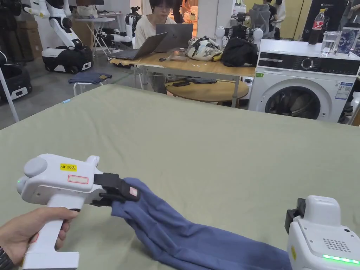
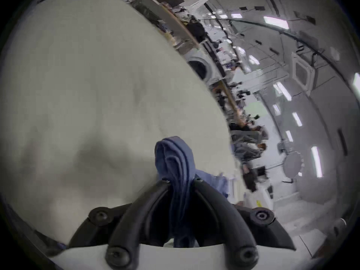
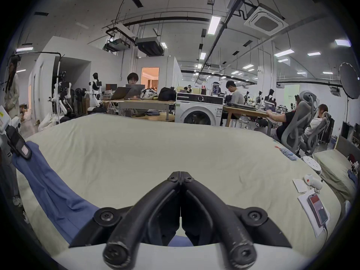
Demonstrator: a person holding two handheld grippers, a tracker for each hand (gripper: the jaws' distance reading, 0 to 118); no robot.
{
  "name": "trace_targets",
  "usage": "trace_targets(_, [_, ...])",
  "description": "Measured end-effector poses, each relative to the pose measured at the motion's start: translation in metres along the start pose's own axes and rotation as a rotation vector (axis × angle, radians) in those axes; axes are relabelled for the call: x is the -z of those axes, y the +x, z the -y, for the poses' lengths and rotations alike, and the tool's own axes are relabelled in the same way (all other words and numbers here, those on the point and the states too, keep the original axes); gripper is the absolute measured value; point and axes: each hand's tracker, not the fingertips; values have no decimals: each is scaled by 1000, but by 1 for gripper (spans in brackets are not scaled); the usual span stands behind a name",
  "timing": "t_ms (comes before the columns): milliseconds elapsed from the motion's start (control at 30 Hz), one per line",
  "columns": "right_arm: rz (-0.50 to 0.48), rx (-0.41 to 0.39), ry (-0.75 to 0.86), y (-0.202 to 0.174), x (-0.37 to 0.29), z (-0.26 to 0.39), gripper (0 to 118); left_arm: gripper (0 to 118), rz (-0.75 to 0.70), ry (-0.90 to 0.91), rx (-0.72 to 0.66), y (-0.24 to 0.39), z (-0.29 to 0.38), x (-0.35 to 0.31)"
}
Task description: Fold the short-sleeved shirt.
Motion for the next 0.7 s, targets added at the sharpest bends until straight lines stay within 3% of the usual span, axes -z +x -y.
trace_targets(200, [10,20,-4,8,-3,1,0,5,152,-84,15,65,21,61])
trace_targets(367, [24,20,-15,18,-7,5,0,5,44,-219,109,95,37,147])
trace_targets(567, [54,22,-30,35,-13,9,0,5,-246,-342,214,93,65,243])
trace_targets(700, [75,24,-37,45,-16,11,0,8,-249,-342,133,77,76,268])
